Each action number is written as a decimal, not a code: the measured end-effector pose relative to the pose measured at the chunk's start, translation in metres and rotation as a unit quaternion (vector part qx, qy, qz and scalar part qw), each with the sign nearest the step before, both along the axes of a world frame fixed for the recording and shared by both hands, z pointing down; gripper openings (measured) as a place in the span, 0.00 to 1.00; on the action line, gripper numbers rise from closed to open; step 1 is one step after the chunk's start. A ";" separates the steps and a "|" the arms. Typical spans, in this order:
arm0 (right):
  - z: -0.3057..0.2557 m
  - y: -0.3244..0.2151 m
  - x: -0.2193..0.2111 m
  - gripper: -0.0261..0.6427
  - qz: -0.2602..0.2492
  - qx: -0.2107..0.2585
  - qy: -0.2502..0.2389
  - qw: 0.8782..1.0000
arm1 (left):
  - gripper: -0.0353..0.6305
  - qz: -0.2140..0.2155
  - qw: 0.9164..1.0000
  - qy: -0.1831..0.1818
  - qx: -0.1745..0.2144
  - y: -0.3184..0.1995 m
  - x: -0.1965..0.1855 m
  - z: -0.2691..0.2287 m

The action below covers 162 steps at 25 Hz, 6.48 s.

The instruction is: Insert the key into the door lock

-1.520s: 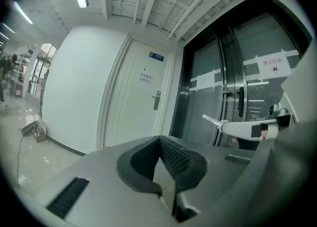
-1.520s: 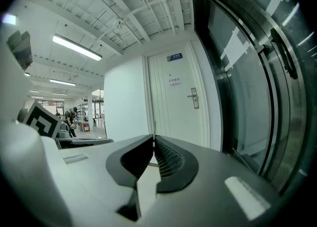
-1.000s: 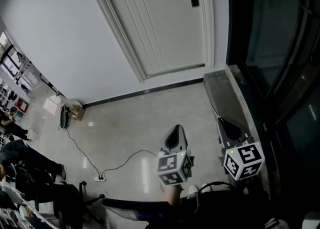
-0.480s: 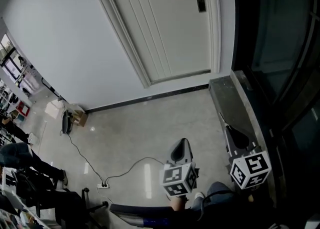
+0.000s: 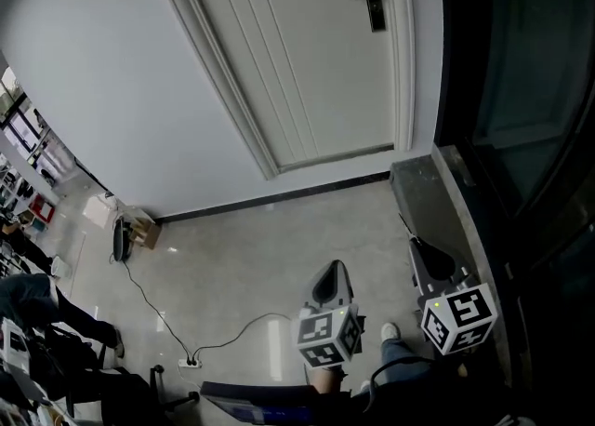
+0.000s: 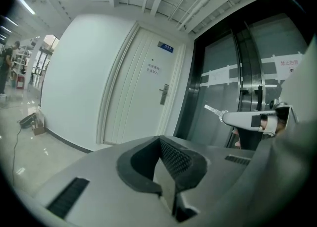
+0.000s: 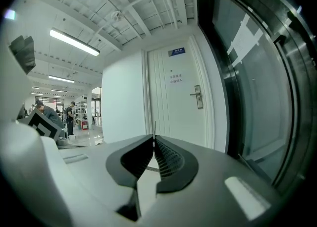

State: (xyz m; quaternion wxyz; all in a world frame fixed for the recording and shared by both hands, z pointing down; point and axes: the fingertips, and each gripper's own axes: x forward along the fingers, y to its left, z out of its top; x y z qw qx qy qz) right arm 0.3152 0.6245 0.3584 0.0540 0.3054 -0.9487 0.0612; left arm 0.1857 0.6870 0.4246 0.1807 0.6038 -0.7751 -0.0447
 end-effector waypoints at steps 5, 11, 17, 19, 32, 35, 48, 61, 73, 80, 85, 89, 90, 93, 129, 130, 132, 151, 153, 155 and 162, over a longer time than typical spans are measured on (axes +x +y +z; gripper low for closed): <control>-0.017 -0.064 -0.021 0.06 -0.014 0.014 -0.007 1.000 | 0.05 -0.004 1.000 -0.013 0.016 -0.070 -0.017 -0.023; -0.023 -0.134 -0.029 0.06 -0.019 0.022 -0.005 1.000 | 0.05 -0.014 0.999 -0.018 0.035 -0.144 -0.032 -0.035; -0.010 -0.181 -0.042 0.06 -0.021 0.008 0.006 1.000 | 0.05 -0.010 1.000 -0.004 0.016 -0.190 -0.042 -0.017; -0.010 -0.196 -0.052 0.06 -0.021 0.007 0.005 1.000 | 0.05 -0.011 1.000 -0.001 0.014 -0.204 -0.052 -0.017; -0.017 -0.343 -0.171 0.06 0.006 0.024 0.005 1.000 | 0.05 0.011 0.999 -0.035 0.023 -0.356 -0.177 -0.030; -0.025 -0.379 -0.202 0.06 0.018 0.029 0.001 0.999 | 0.05 0.031 0.998 -0.037 0.026 -0.398 -0.204 -0.037; -0.012 -0.483 -0.276 0.06 0.053 0.019 0.011 0.998 | 0.05 0.069 0.997 -0.035 0.008 -0.505 -0.279 -0.023; -0.005 -0.644 -0.321 0.06 0.035 0.037 0.004 0.999 | 0.05 0.057 0.998 -0.036 0.009 -0.661 -0.321 -0.015; -0.039 -0.820 -0.334 0.06 0.013 0.060 -0.002 0.998 | 0.05 0.063 0.996 -0.060 0.031 -0.850 -0.326 -0.057; -0.046 -0.866 -0.342 0.06 0.005 0.069 0.015 0.998 | 0.05 0.060 0.997 -0.054 0.018 -0.896 -0.335 -0.060; -0.066 -0.888 -0.337 0.06 0.035 0.113 0.036 0.992 | 0.05 0.092 0.994 -0.050 0.014 -0.925 -0.330 -0.071; -0.077 -0.900 -0.324 0.06 0.067 0.170 0.091 0.979 | 0.05 0.101 0.992 -0.061 0.037 -0.942 -0.333 -0.080; -0.078 -0.904 -0.321 0.06 0.074 0.186 0.109 0.974 | 0.05 0.103 0.992 -0.060 0.042 -0.945 -0.334 -0.082; -0.080 -0.914 -0.312 0.06 0.097 0.216 0.155 0.959 | 0.05 0.122 0.990 -0.054 0.050 -0.953 -0.327 -0.085; -0.096 -0.953 -0.305 0.06 0.193 0.413 0.507 0.732 | 0.05 0.208 0.973 -0.066 0.073 -0.979 -0.292 -0.097; -0.096 -0.953 -0.306 0.06 0.195 0.411 0.509 0.731 | 0.05 0.210 0.973 -0.066 0.073 -0.980 -0.291 -0.098; -0.096 -0.953 -0.306 0.06 0.200 0.408 0.515 0.726 | 0.05 0.213 0.972 -0.066 0.074 -0.980 -0.289 -0.100; -0.098 -0.953 -0.312 0.06 0.208 0.417 0.566 0.680 | 0.05 0.233 0.968 -0.049 0.083 -0.984 -0.279 -0.100; -0.098 -0.955 -0.313 0.06 0.208 0.419 0.573 0.674 | 0.05 0.235 0.967 -0.047 0.085 -0.984 -0.278 -0.102; -0.098 -0.956 -0.314 0.06 0.207 0.418 0.576 0.671 | 0.05 0.237 0.967 -0.047 0.086 -0.985 -0.278 -0.101; -0.098 -0.959 -0.316 0.06 0.207 0.415 0.581 0.669 | 0.05 0.233 0.968 -0.047 0.082 -0.985 -0.283 -0.099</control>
